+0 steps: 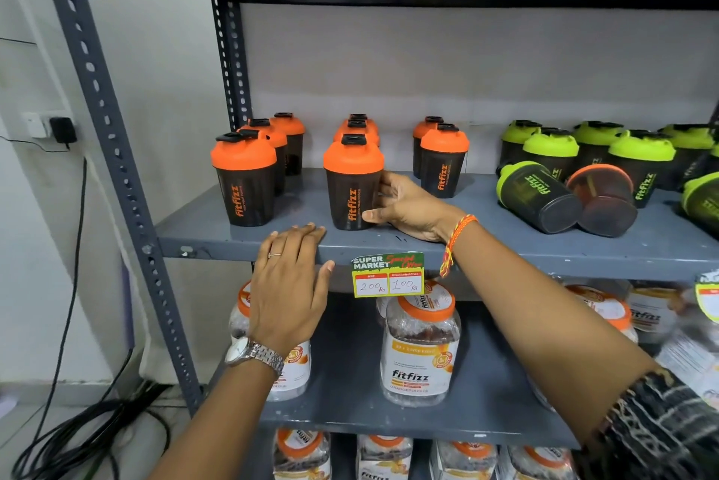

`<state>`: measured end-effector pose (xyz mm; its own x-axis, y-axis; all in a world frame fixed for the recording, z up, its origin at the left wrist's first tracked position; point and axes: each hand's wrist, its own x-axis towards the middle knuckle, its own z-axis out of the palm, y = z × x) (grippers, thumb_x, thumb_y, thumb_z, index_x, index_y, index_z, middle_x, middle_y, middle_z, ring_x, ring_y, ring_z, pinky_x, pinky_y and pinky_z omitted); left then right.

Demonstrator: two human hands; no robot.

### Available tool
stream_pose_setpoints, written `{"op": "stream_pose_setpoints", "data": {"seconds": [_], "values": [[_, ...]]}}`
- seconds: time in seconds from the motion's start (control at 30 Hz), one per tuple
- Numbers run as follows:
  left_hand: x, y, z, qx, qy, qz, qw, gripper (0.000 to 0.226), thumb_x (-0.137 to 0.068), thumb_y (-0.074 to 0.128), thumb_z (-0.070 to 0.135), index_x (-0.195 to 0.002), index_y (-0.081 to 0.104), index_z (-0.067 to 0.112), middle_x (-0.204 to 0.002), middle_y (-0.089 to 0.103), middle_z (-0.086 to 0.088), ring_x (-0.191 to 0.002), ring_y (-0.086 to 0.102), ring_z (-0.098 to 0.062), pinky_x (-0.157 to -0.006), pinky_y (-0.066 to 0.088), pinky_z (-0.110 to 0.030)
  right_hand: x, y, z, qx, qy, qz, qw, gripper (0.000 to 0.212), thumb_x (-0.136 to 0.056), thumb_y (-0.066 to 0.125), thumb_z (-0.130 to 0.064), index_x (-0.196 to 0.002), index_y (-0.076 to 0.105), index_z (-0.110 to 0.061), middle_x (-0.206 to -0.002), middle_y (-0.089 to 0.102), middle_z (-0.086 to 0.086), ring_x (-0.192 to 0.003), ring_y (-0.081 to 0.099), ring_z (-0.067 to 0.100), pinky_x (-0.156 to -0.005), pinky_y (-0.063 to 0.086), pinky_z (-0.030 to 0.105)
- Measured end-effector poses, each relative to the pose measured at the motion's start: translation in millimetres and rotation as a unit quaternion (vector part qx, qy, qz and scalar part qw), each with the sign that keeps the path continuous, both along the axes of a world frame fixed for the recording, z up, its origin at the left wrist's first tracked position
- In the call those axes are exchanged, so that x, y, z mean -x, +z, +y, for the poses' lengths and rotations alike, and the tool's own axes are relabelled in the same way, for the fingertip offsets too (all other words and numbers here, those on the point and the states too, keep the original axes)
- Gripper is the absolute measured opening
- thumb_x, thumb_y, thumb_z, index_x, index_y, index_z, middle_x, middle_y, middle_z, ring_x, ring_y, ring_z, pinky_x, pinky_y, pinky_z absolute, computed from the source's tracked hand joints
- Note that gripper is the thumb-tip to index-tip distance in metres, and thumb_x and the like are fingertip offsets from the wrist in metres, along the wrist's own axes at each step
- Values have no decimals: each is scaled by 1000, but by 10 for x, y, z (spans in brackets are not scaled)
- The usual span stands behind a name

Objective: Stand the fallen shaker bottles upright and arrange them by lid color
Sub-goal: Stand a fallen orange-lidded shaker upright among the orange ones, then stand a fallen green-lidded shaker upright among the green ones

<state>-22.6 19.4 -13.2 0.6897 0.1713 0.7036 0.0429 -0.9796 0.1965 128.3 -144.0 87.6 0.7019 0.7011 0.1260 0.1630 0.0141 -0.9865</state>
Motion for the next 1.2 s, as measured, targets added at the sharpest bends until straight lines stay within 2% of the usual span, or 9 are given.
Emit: {"op": "stream_pose_setpoints", "data": {"seconds": [0.1, 0.33, 0.5, 0.63, 0.73, 0.87, 0.97, 1.07, 1.2], "values": [[38, 15, 26, 30, -19, -3, 999, 46, -98, 40, 38, -140, 52, 22, -143, 56, 1, -135, 46, -19, -122, 1, -24, 34, 12, -50, 7, -7, -6, 1000, 72, -78, 62, 24, -141, 44, -5, -129, 59, 11, -121, 61, 27, -95, 57, 39], [153, 164, -271, 59, -26, -54, 996, 46, -96, 40, 42, -132, 60, 21, -132, 64, 0, -126, 53, -24, -108, 33, -42, 179, 148, -600, -25, -107, -57, 992, 66, -84, 57, 22, -143, 42, -2, -143, 53, 17, -132, 53, 29, -82, 58, 23], [-9, 301, -947, 7, -100, -62, 993, 49, -95, 47, 41, -137, 56, 18, -136, 61, -1, -130, 51, -23, -113, 31, -37, 227, 300, -1300, -45, -209, -118, 970, 51, -86, 64, 11, -133, 54, -3, -122, 65, 12, -102, 67, 14, -88, 56, 26], [-201, 369, -1473, -9, -145, -57, 988, 51, -94, 52, 41, -138, 55, 15, -137, 61, -3, -130, 51, -24, -115, 30, -36, 181, 379, -1846, -51, -363, -172, 914, 33, -85, 71, -3, -117, 66, -3, -93, 72, 7, -82, 67, 9, -84, 57, 28], [-365, 381, -1794, -16, -158, -35, 987, 54, -95, 50, 44, -139, 54, 14, -139, 60, -3, -132, 52, -25, -117, 31, -38, 105, 396, -2214, 54, -504, -228, 831, 19, -82, 72, -29, -93, 73, -13, -82, 73, 1, -85, 71, 19, -88, 57, 39], [-535, 245, -2037, -36, -145, 15, 989, 59, -96, 43, 49, -142, 50, 13, -142, 57, -5, -133, 51, -27, -118, 31, -39, 128, 340, -2365, 252, -514, -268, 775, 52, -88, 57, -52, -59, 55, -9, -73, 67, 14, -86, 65, 40, -76, 51, 39], [-564, 145, -2069, -69, -119, 32, 990, 61, -97, 42, 50, -144, 48, 13, -142, 57, -6, -130, 51, -27, -115, 34, -42, 140, 259, -2297, 295, -510, -259, 766, 59, -87, 47, -65, -85, 65, -8, -98, 70, 23, -97, 64, 44, -80, 50, 42], [-574, 146, -2088, -82, -114, 31, 990, 59, -97, 41, 49, -143, 49, 13, -143, 56, -6, -128, 52, -26, -113, 34, -41, 153, 224, -2220, 313, -510, -250, 761, 66, -91, 45, -63, -115, 59, -4, -120, 63, 28, -112, 58, 50, -90, 49, 48], [-575, 126, -2116, -87, -108, 25, 990, 57, -97, 43, 48, -141, 50, 12, -142, 57, -7, -127, 53, -26, -112, 35, -41, 197, 203, -2147, 304, -526, -244, 756, 66, -93, 48, -59, -128, 50, -3, -127, 60, 28, -118, 55, 51, -94, 47, 50]]}}
